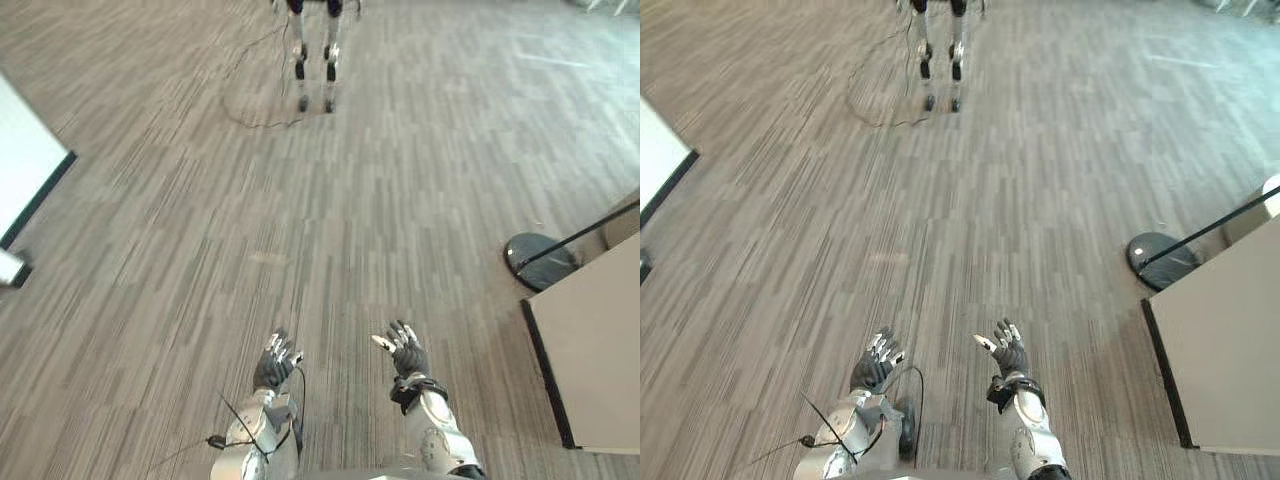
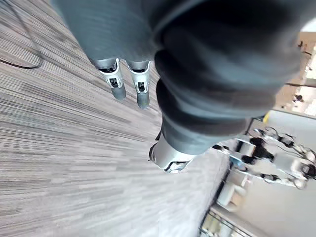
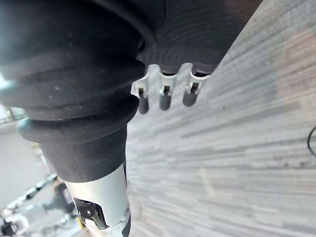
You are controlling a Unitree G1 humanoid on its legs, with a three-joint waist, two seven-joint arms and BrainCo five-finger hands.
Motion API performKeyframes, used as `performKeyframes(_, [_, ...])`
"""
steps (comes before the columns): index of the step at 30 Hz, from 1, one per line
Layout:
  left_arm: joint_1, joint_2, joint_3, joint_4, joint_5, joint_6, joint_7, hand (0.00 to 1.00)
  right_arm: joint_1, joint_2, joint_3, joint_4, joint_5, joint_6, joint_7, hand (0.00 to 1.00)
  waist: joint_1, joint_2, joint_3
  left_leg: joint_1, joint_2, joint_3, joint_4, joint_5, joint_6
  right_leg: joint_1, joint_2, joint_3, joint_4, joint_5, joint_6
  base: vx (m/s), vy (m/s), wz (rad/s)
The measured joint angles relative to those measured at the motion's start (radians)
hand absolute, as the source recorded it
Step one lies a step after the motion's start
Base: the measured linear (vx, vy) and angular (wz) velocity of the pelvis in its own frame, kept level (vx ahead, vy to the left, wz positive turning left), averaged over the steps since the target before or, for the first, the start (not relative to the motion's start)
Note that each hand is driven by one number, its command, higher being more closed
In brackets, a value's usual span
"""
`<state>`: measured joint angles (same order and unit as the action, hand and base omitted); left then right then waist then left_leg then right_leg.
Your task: Organize washtable
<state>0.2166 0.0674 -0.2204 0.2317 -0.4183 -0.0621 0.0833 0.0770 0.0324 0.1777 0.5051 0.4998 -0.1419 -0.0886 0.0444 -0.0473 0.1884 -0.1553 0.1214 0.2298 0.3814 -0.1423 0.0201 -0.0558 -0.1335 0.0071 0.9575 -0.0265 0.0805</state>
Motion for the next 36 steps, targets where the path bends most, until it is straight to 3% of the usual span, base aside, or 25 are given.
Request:
performKeyframes(2, [-0.003, 0.005, -0.004, -0.013, 0.000, -0.002, 0.001, 0.00, 0.003, -0.002, 0.036, 0.001, -0.002, 0.010, 0.009, 0.00, -0.002, 0.001, 0.001, 0.090, 0.001, 0.011, -0.049, -0.026, 0.004, -0.066, -0.015, -0.057, 0.097, -0.074, -0.051, 0.40, 0.147, -0.12])
performKeyframes(3, [-0.003, 0.009, -0.011, -0.017, 0.000, -0.002, 0.002, 0.00, 0.007, 0.001, 0.051, -0.002, -0.003, 0.013, 0.018, 0.00, -0.005, 0.001, 0.001, 0.140, 0.001, 0.015, -0.092, -0.037, 0.004, -0.107, -0.013, -0.090, 0.102, -0.111, -0.057, 0.52, 0.097, -0.13])
performKeyframes(4, [-0.004, 0.012, -0.029, -0.018, 0.000, -0.002, 0.001, 0.00, 0.019, 0.001, 0.064, -0.009, -0.003, 0.013, 0.034, 0.00, -0.008, 0.001, 0.000, 0.199, -0.001, 0.020, -0.147, -0.045, -0.005, -0.178, -0.008, -0.148, 0.052, -0.158, -0.050, 0.44, 0.032, -0.03])
performKeyframes(6, [0.003, 0.015, -0.050, -0.018, 0.000, -0.001, -0.010, 0.00, 0.039, -0.002, 0.064, -0.019, -0.002, 0.014, 0.046, 0.00, -0.028, 0.002, 0.002, 0.239, -0.005, 0.015, -0.177, -0.062, -0.019, -0.253, -0.007, -0.193, -0.109, -0.180, -0.044, 0.48, -0.038, 0.18])
performKeyframes(8, [-0.001, 0.014, -0.072, -0.014, 0.000, 0.000, -0.017, 0.00, 0.044, -0.012, 0.056, -0.018, -0.002, 0.019, 0.045, 0.00, -0.032, 0.013, 0.008, 0.276, -0.004, 0.010, -0.185, -0.098, -0.039, -0.292, 0.007, -0.193, -0.402, -0.150, -0.040, 0.47, -0.097, 0.18])
performKeyframes(9, [-0.010, 0.014, -0.084, -0.009, 0.000, -0.001, -0.017, 0.00, 0.044, -0.021, 0.047, -0.018, -0.002, 0.021, 0.043, 0.00, -0.034, 0.019, 0.011, 0.303, -0.001, 0.003, -0.192, -0.125, -0.056, -0.298, 0.016, -0.170, -0.630, -0.079, -0.038, 0.66, -0.208, 0.31])
performKeyframes(10, [-0.025, 0.014, -0.091, 0.004, -0.001, -0.001, -0.016, 0.00, 0.045, -0.027, 0.027, -0.018, -0.001, 0.024, 0.040, 0.00, -0.036, 0.020, 0.011, 0.335, -0.001, -0.015, -0.196, -0.155, -0.081, -0.296, 0.008, -0.140, -0.790, -0.021, -0.012, 0.56, -0.186, 0.41])
performKeyframes(12, [-0.024, 0.013, -0.090, 0.019, -0.002, -0.002, -0.014, 0.00, 0.045, -0.045, 0.021, -0.019, -0.001, 0.032, 0.032, 0.00, -0.050, 0.022, 0.007, 0.403, 0.019, -0.045, -0.206, -0.208, -0.121, -0.297, -0.003, -0.139, -0.795, 0.035, -0.012, 0.63, -0.323, 0.61])
performKeyframes(13, [-0.023, 0.007, -0.092, 0.031, -0.002, -0.002, -0.013, 0.00, 0.044, -0.057, 0.021, -0.020, -0.001, 0.034, 0.029, 0.00, -0.059, 0.037, -0.002, 0.424, 0.044, -0.059, -0.205, -0.222, -0.123, -0.300, 0.014, -0.149, -0.747, 0.080, -0.020, 0.81, -0.423, 0.72])
performKeyframes(14, [-0.016, -0.005, -0.090, 0.056, -0.004, -0.002, -0.012, 0.00, 0.042, -0.067, 0.020, -0.019, -0.001, 0.035, 0.026, 0.00, -0.056, 0.081, -0.028, 0.383, 0.096, -0.084, -0.081, -0.213, -0.119, -0.320, 0.044, -0.164, -0.651, 0.110, -0.050, 0.69, -0.401, 0.44])
performKeyframes(15, [-0.017, -0.016, -0.090, 0.069, -0.004, -0.002, -0.010, 0.00, 0.032, -0.081, 0.018, -0.018, -0.001, 0.035, 0.025, 0.00, -0.053, 0.109, -0.030, 0.326, 0.137, -0.096, 0.073, -0.189, -0.081, -0.315, 0.069, -0.182, -0.620, 0.081, -0.070, 0.67, -0.402, 0.21])
performKeyframes(16, [-0.016, -0.022, -0.089, 0.076, -0.014, -0.002, -0.002, 0.00, 0.022, -0.090, 0.019, -0.018, 0.000, 0.036, 0.024, 0.00, -0.044, 0.127, -0.029, 0.272, 0.170, -0.096, 0.193, -0.144, -0.070, -0.297, 0.086, -0.189, -0.618, 0.057, -0.086, 0.65, -0.403, -0.02])
performKeyframes(17, [-0.019, -0.032, -0.078, 0.094, -0.053, -0.001, 0.015, 0.00, 0.006, -0.106, 0.021, -0.019, 0.009, 0.035, 0.020, 0.00, -0.040, 0.165, -0.023, 0.153, 0.245, -0.124, 0.451, -0.010, -0.060, -0.236, 0.128, -0.207, -0.643, 0.036, -0.115, 0.66, -0.315, -0.08])
performKeyframes(18, [-0.023, -0.055, -0.078, 0.114, -0.079, 0.000, 0.027, 0.00, -0.002, -0.122, 0.019, -0.019, 0.016, 0.035, 0.010, 0.00, -0.027, 0.189, -0.020, 0.072, 0.296, -0.139, 0.687, -0.004, -0.069, -0.149, 0.167, -0.219, -0.684, 0.022, -0.134, 0.66, -0.285, -0.03])
performKeyframes(19, [-0.022, -0.061, -0.077, 0.116, -0.089, 0.000, 0.031, 0.00, -0.003, -0.123, 0.019, -0.019, 0.021, 0.034, 0.004, 0.00, -0.025, 0.186, -0.015, 0.047, 0.303, -0.132, 0.768, -0.005, -0.067, -0.100, 0.175, -0.221, -0.707, 0.017, -0.141, 0.60, -0.252, -0.01])
performKeyframes(20, [-0.020, -0.064, -0.077, 0.115, -0.097, 0.000, 0.031, 0.00, -0.011, -0.121, 0.019, -0.021, 0.022, 0.030, -0.003, 0.00, -0.026, 0.157, 0.003, 0.011, 0.294, -0.105, 0.851, -0.017, -0.049, -0.004, 0.177, -0.221, -0.755, 0.012, -0.148, 0.57, -0.235, -0.02])
performKeyframes(22, [-0.020, -0.064, -0.068, 0.112, -0.113, -0.002, 0.035, 0.00, -0.024, -0.115, 0.020, -0.023, 0.032, 0.017, -0.017, 0.00, -0.023, 0.126, 0.001, -0.030, 0.272, -0.033, 0.808, -0.023, -0.046, 0.087, 0.169, -0.190, -0.820, 0.007, -0.156, 0.52, -0.198, -0.23])
performKeyframes(24, [-0.026, -0.066, -0.045, 0.096, -0.122, -0.002, 0.050, 0.00, -0.033, -0.117, 0.020, -0.043, 0.041, 0.012, -0.018, 0.00, -0.002, 0.118, 0.003, -0.109, 0.264, 0.002, 0.603, -0.024, -0.048, 0.137, 0.168, -0.144, -0.883, -0.009, -0.150, 0.48, -0.078, -0.56])
performKeyframes(28, [-0.024, -0.066, -0.025, 0.094, -0.122, -0.003, 0.053, 0.00, 0.011, -0.117, 0.021, -0.047, 0.038, 0.015, -0.016, 0.00, -0.005, 0.103, 0.012, -0.106, 0.235, -0.046, 0.163, -0.030, -0.083, 0.190, 0.126, -0.114, -0.867, -0.078, -0.110, 0.35, 0.099, -0.24])
performKeyframes(31, [-0.021, -0.065, -0.007, 0.093, -0.120, -0.004, 0.055, 0.00, 0.027, -0.115, 0.024, -0.047, 0.038, 0.018, -0.015, 0.00, -0.028, 0.094, 0.015, -0.098, 0.200, -0.158, -0.122, 0.038, -0.180, 0.196, 0.064, -0.096, -0.761, -0.195, -0.037, 0.37, 0.330, -0.08])
performKeyframes(32, [-0.015, -0.064, -0.002, 0.094, -0.120, -0.007, 0.058, 0.00, 0.028, -0.115, 0.026, -0.047, 0.038, 0.018, -0.012, 0.00, -0.028, 0.103, 0.011, -0.075, 0.195, -0.187, -0.204, 0.051, -0.198, 0.188, 0.045, -0.069, -0.717, -0.242, -0.002, 0.33, 0.417, -0.36])
performKeyframes(33, [-0.015, -0.063, -0.001, 0.096, -0.120, -0.006, 0.062, 0.00, 0.029, -0.109, 0.026, -0.043, 0.038, 0.020, -0.011, 0.00, -0.028, 0.104, 0.008, -0.073, 0.191, -0.188, -0.192, 0.118, -0.214, 0.188, 0.030, -0.054, -0.701, -0.262, 0.015, 0.33, 0.454, -0.54])
performKeyframes(34, [-0.014, -0.055, -0.002, 0.094, -0.120, -0.008, 0.068, 0.00, 0.030, -0.095, 0.027, -0.030, 0.038, 0.023, -0.007, 0.00, -0.022, 0.079, -0.001, -0.078, 0.168, -0.174, -0.136, 0.150, -0.221, 0.188, -0.004, -0.026, -0.693, -0.280, 0.037, 0.33, 0.403, -0.65])
performKeyframes(35, [-0.014, -0.030, 0.020, 0.092, -0.120, -0.013, 0.073, 0.00, 0.030, -0.063, 0.034, -0.016, 0.036, 0.029, 0.003, 0.00, -0.015, 0.029, -0.015, -0.109, 0.140, -0.150, -0.026, 0.075, -0.239, 0.187, -0.044, -0.004, -0.702, -0.279, 0.045, 0.42, 0.451, -0.73])
performKeyframes(36, [-0.020, -0.018, 0.030, 0.092, -0.120, -0.014, 0.072, 0.00, 0.035, -0.047, 0.041, -0.016, 0.028, 0.034, 0.008, 0.00, -0.023, 0.020, -0.022, -0.150, 0.139, -0.145, 0.091, -0.004, -0.229, 0.187, -0.055, 0.014, -0.698, -0.252, 0.051, 0.35, 0.356, -0.60])
